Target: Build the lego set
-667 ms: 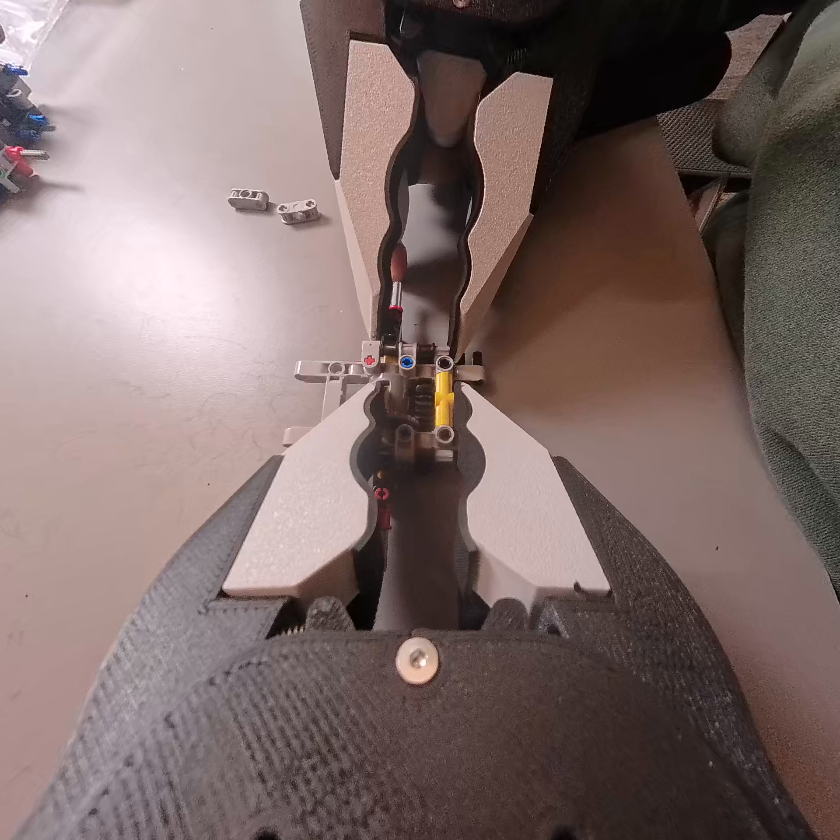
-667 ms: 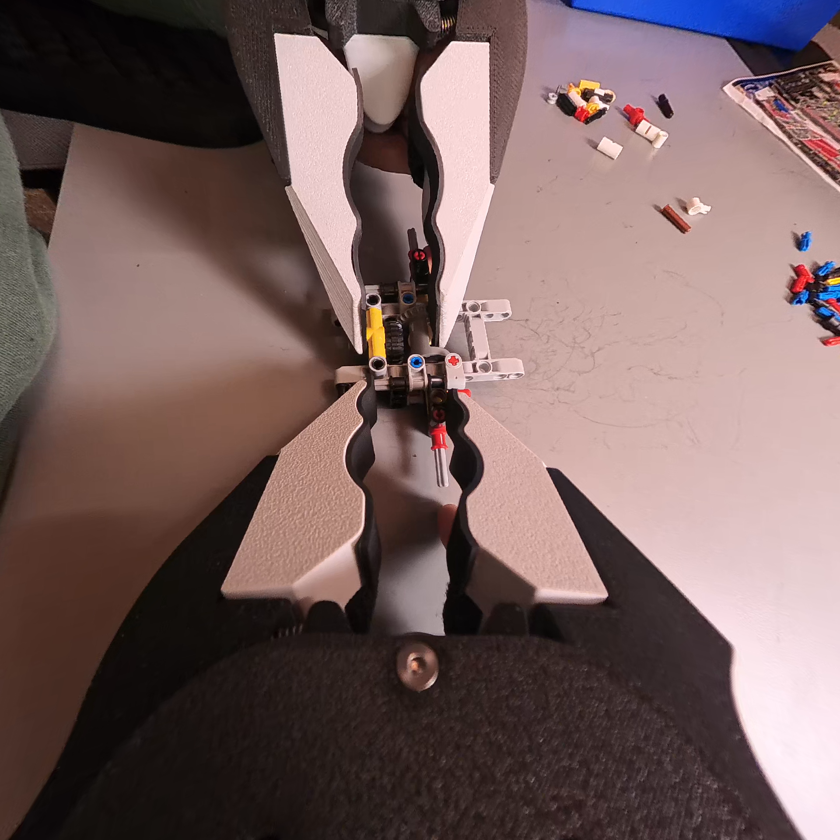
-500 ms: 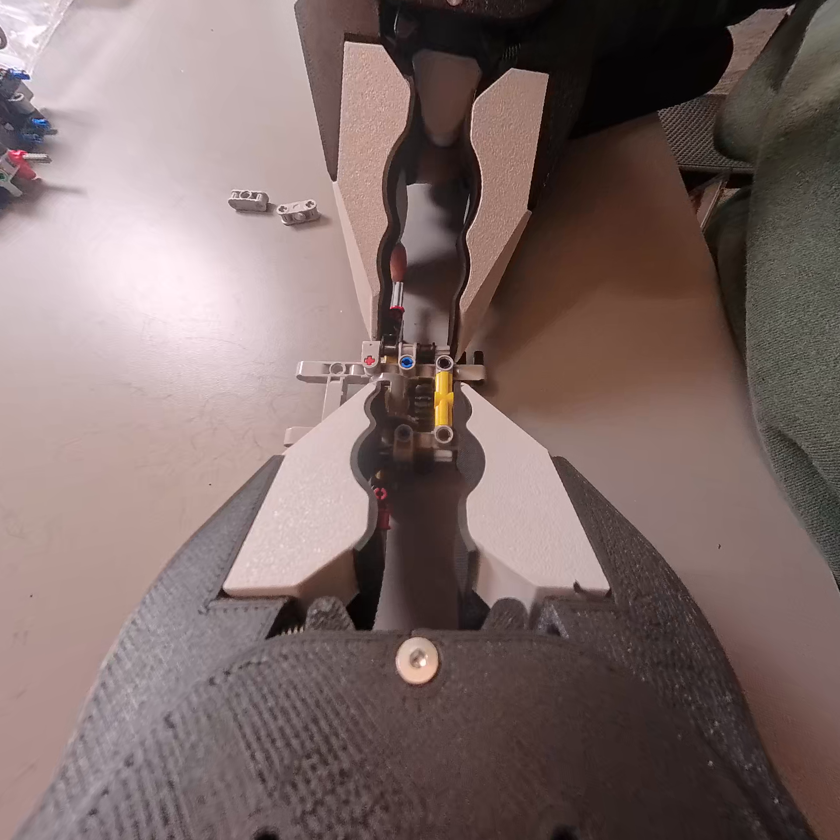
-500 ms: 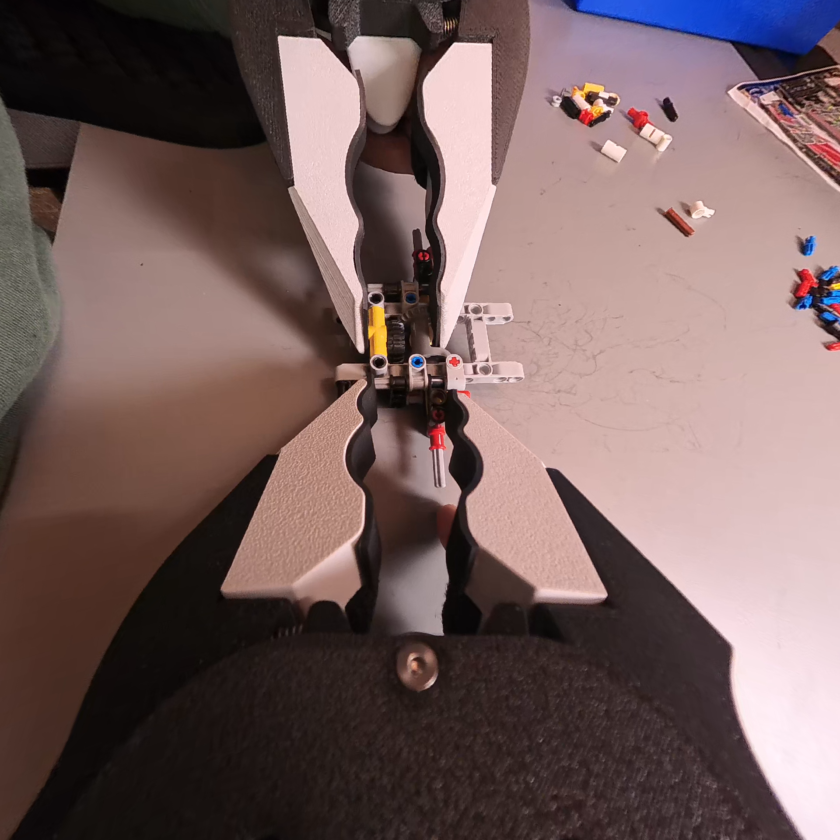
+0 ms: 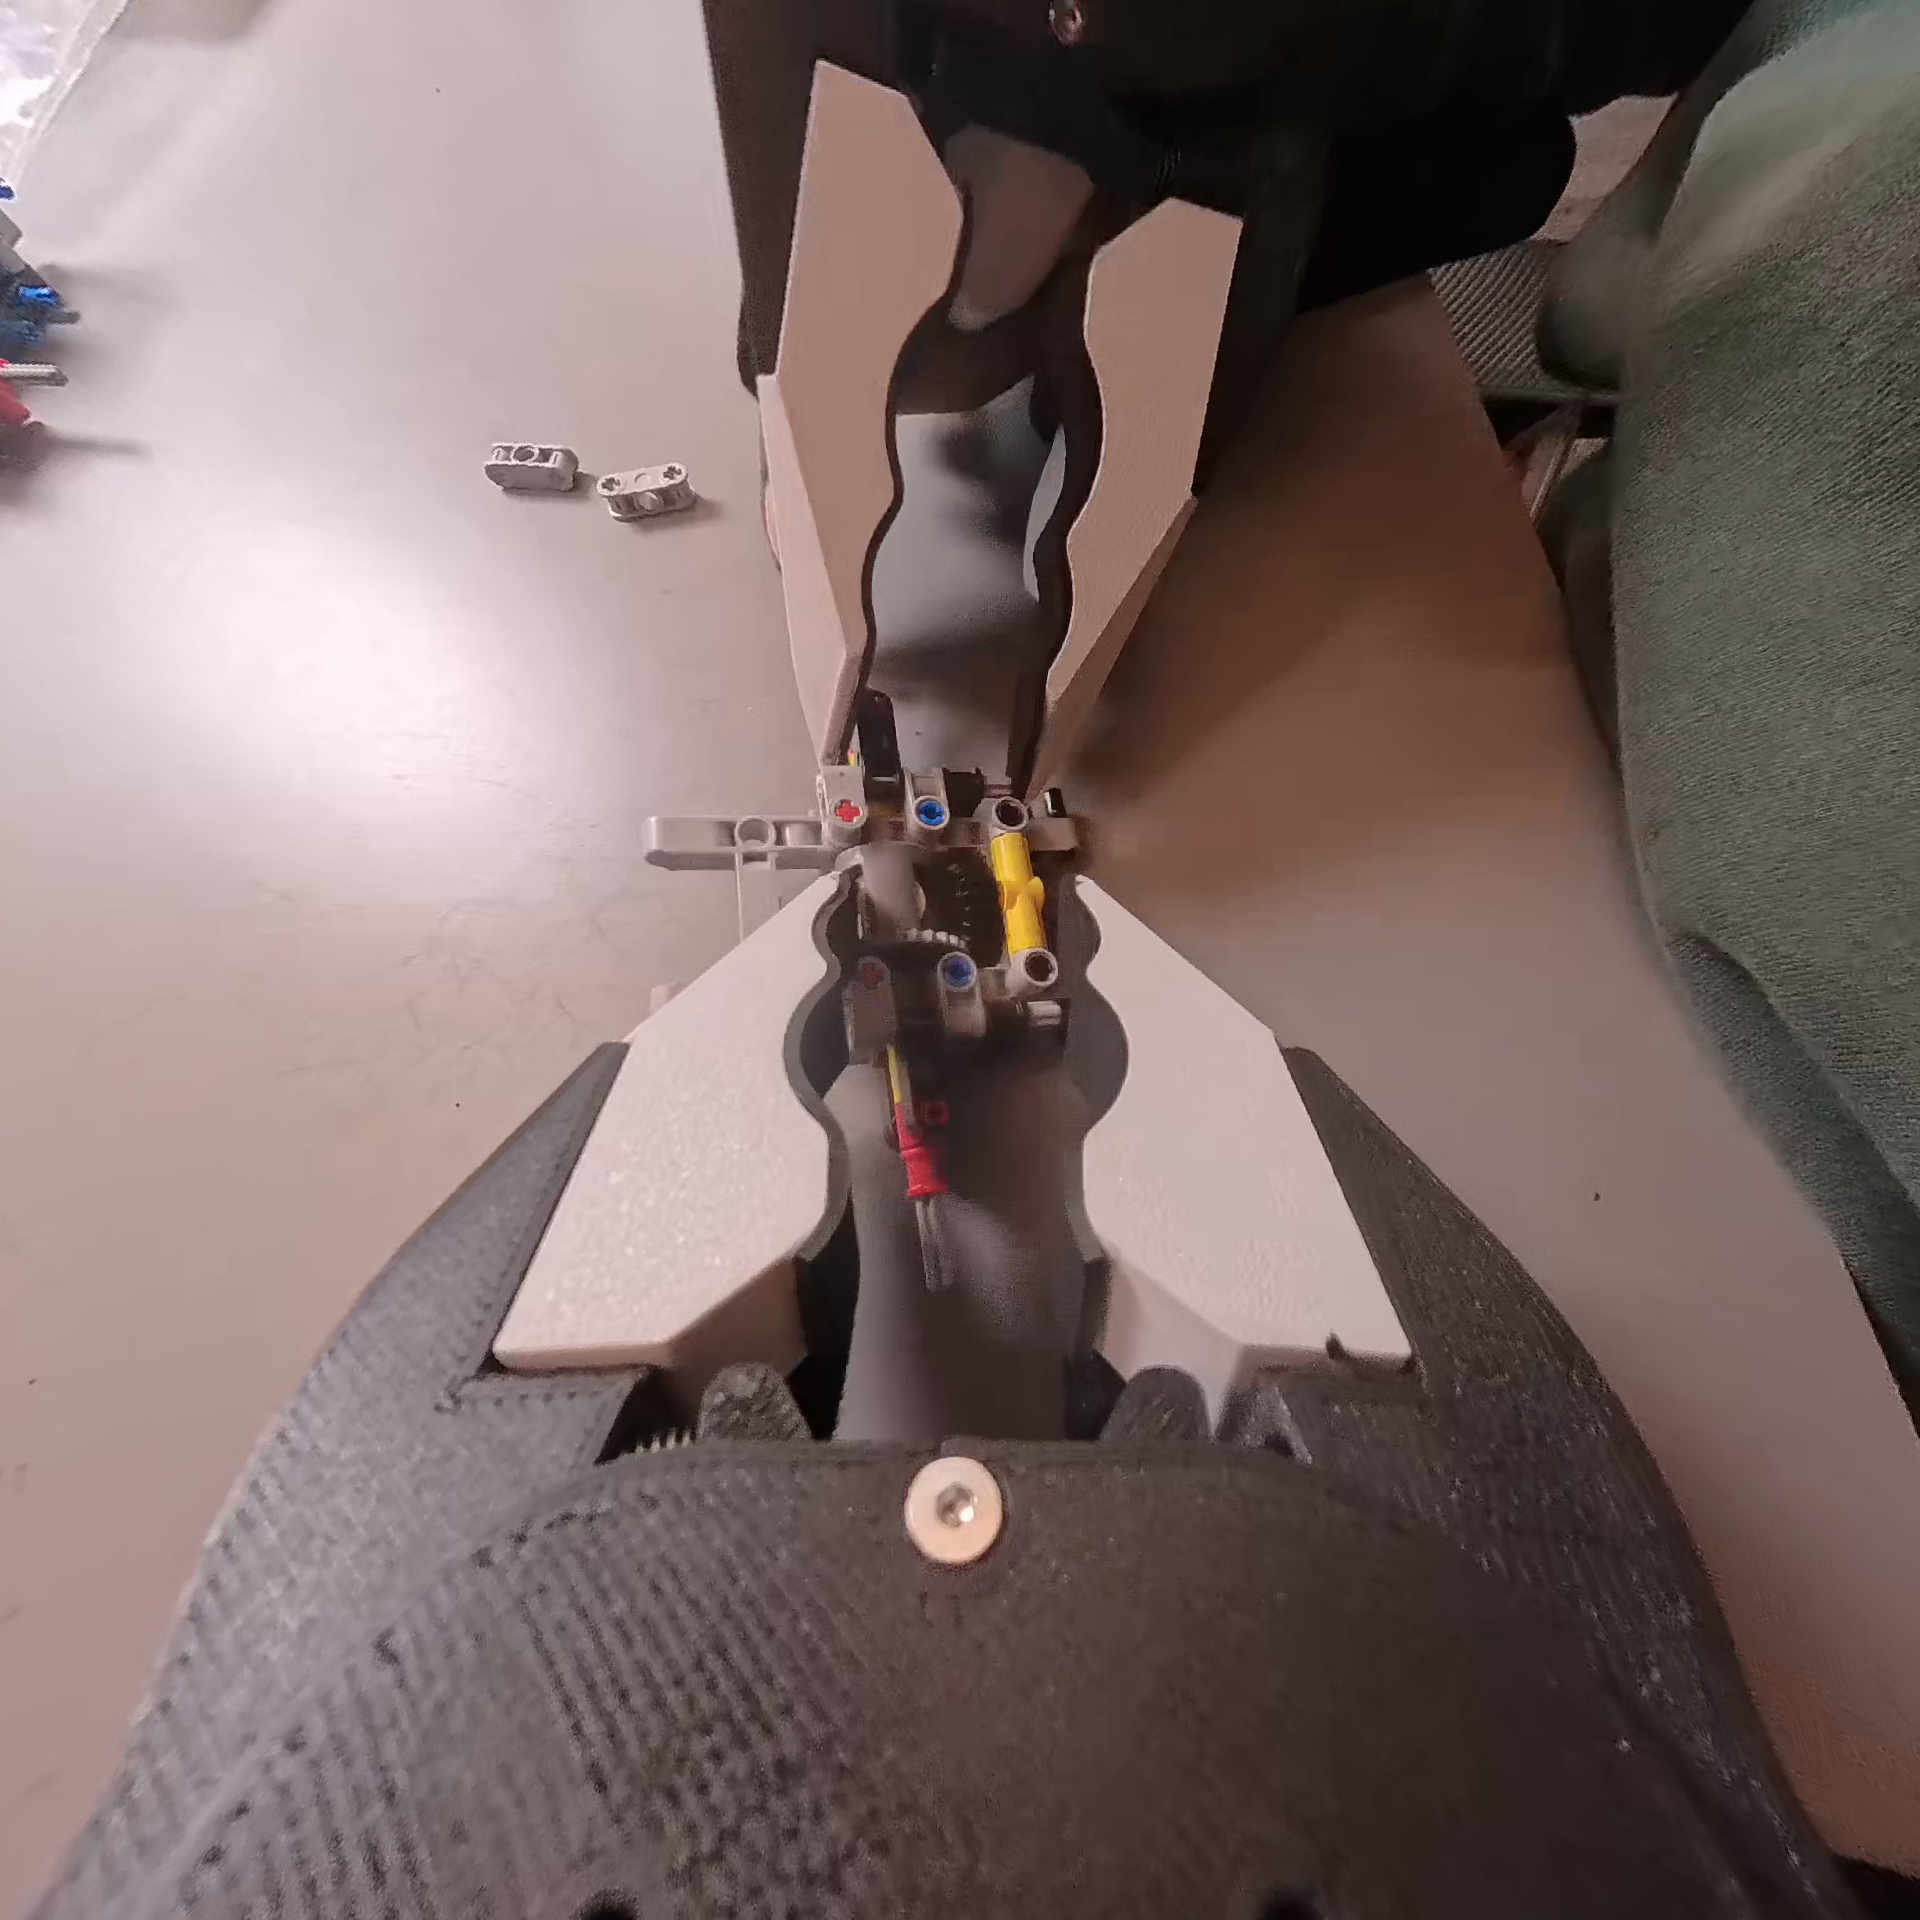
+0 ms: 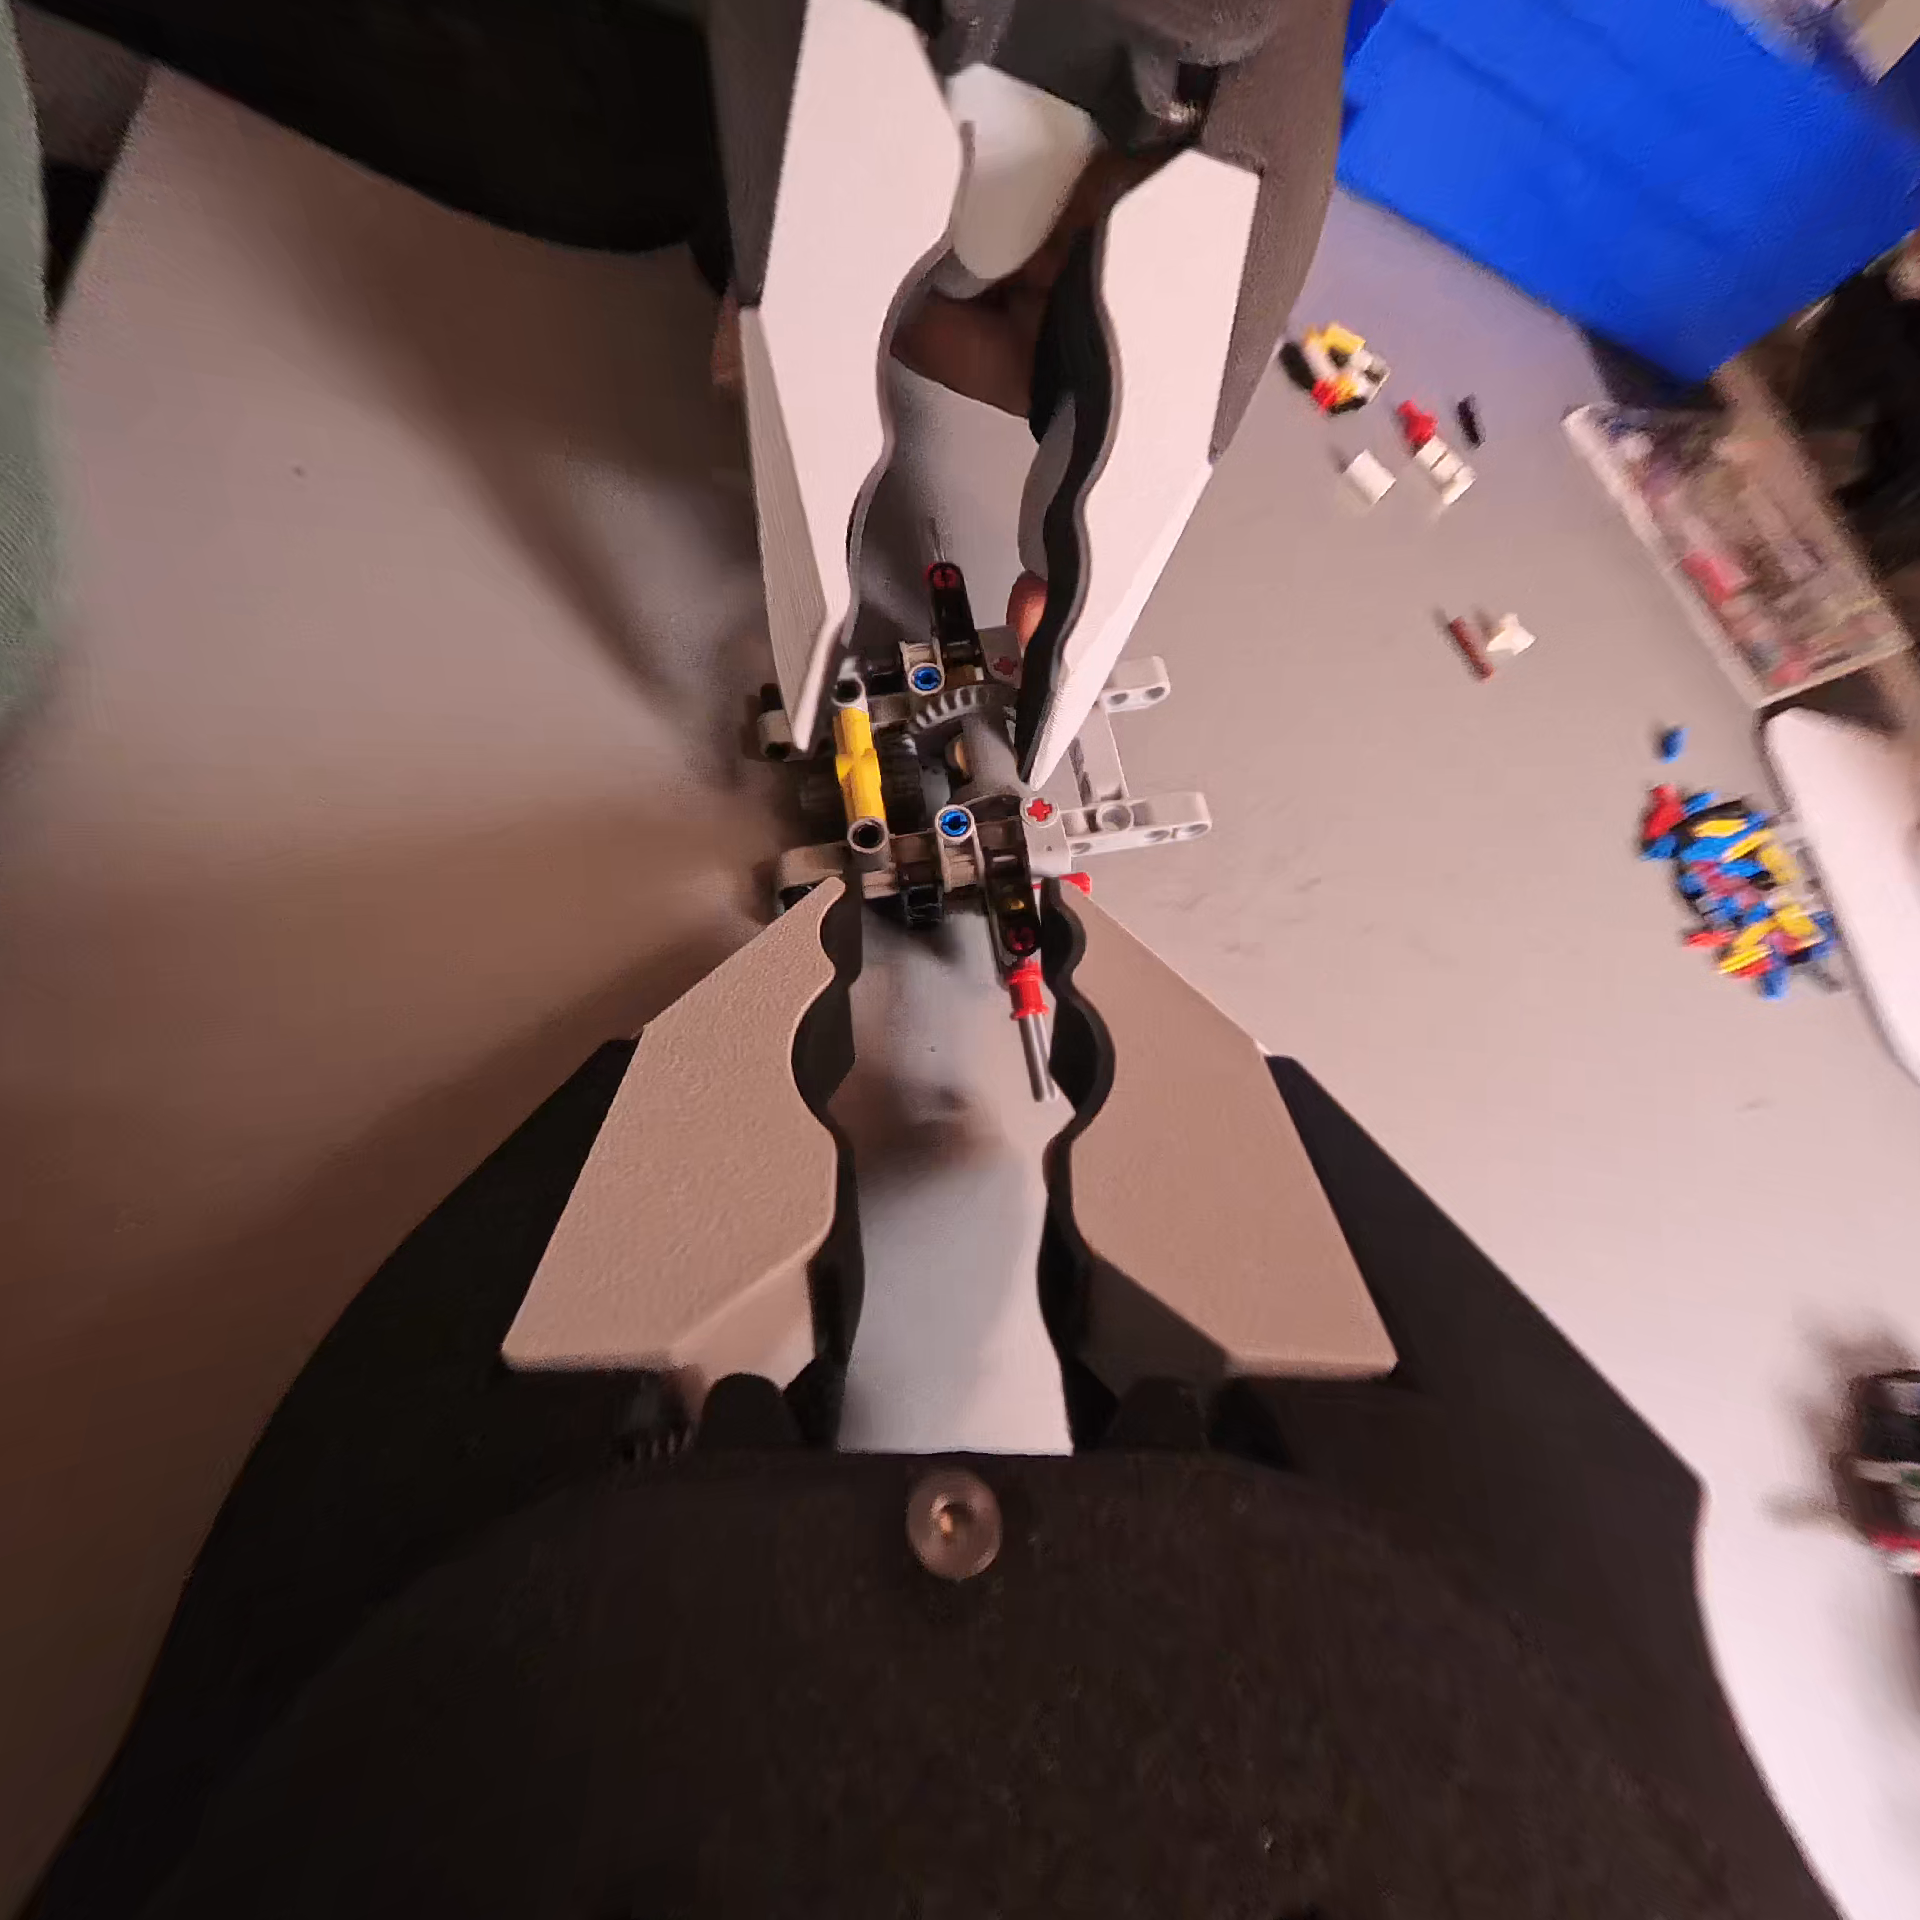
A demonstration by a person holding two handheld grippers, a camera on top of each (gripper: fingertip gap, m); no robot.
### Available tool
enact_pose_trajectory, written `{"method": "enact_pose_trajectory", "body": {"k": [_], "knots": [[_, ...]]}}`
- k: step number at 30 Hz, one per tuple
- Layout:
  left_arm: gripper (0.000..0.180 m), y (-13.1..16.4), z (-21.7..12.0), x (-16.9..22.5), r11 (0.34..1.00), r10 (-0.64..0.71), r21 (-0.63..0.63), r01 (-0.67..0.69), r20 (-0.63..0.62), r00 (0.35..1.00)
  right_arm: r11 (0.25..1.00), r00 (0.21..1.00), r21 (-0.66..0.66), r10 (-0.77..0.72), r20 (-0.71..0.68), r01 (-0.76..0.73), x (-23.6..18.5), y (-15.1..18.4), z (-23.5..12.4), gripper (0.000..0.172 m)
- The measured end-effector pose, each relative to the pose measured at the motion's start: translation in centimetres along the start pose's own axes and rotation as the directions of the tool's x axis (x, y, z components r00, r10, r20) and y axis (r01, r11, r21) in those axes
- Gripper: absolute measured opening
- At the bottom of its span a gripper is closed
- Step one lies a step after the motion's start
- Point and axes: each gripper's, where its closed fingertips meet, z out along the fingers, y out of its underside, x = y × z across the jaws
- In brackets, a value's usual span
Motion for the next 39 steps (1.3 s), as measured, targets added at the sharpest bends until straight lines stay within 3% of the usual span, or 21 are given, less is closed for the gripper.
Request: {"method": "enact_pose_trajectory", "body": {"k": [1, 3, 5, 6, 8, 11, 16, 22, 31, 35, 39], "knots": [[0.040, -0.3, -0.3, 0.1, 1.000, -0.006, 0.020, 0.007, -0.011, 1.000, 0.998, 0.998, 0.014, -0.053, -0.038, 0.053, 0.2, -0.2, -0.2, 0.033], [0.046, -1.2, -1.1, 0.1, 0.997, -0.025, 0.076, 0.027, -0.027, 0.999, 0.983, 0.978, 0.049, -0.171, -0.117, 0.178, 0.5, -1.0, -0.7, 0.032], [0.049, -2.3, -2.3, -0.4, 0.986, -0.063, 0.154, 0.067, -0.026, 0.998, 0.951, 0.937, -0.003, -0.306, -0.169, 0.310, 0.6, -0.6, -0.8, 0.030], [0.051, -2.8, -3.1, -0.8, 0.975, -0.090, 0.200, 0.095, -0.034, 0.995, 0.935, 0.914, -0.023, -0.351, -0.204, 0.354, 0.9, -0.3, -0.9, 0.016], [0.053, -3.3, -4.3, -2.1, 0.950, -0.157, 0.268, 0.157, -0.022, 0.987, 0.912, 0.888, -0.009, -0.402, -0.225, 0.410, 0.6, -0.3, -0.8, 0.003], [0.059, -1.4, -3.9, -4.0, 0.949, -0.235, 0.224, 0.223, 0.028, 0.972, 0.906, 0.885, -0.010, -0.415, -0.212, 0.423, 0.3, -0.3, -0.4, 0.003], [0.066, 0.9, -2.1, -3.9, 0.949, -0.296, 0.107, 0.296, -0.017, 0.955, 0.974, 0.957, 0.046, -0.211, -0.198, 0.224, 1.7, -0.2, -0.9, 0.007], [0.043, 1.3, -1.4, -2.1, 0.976, -0.211, 0.045, 0.214, -0.050, 0.976, 0.991, 0.991, 0.034, 0.130, -0.018, -0.129, 1.8, 0.4, -1.4, 0.030], [0.023, 1.0, -2.4, -0.2, 0.971, -0.214, 0.064, 0.230, -0.191, 0.958, 0.964, 0.932, -0.095, 0.264, 0.247, -0.248, -1.1, 0.4, -1.8, 0.037], [0.000, 1.0, -2.4, 0.3, 0.980, -0.179, 0.053, 0.192, -0.189, 0.966, 0.958, 0.915, -0.129, 0.285, 0.285, -0.258, -2.0, 0.2, -2.6, 0.040], [0.001, 0.9, -2.6, 0.2, 0.982, -0.166, 0.062, 0.178, -0.165, 0.972, 0.947, 0.899, -0.150, 0.317, 0.302, -0.284, -3.0, -0.6, -3.9, 0.040]]}}
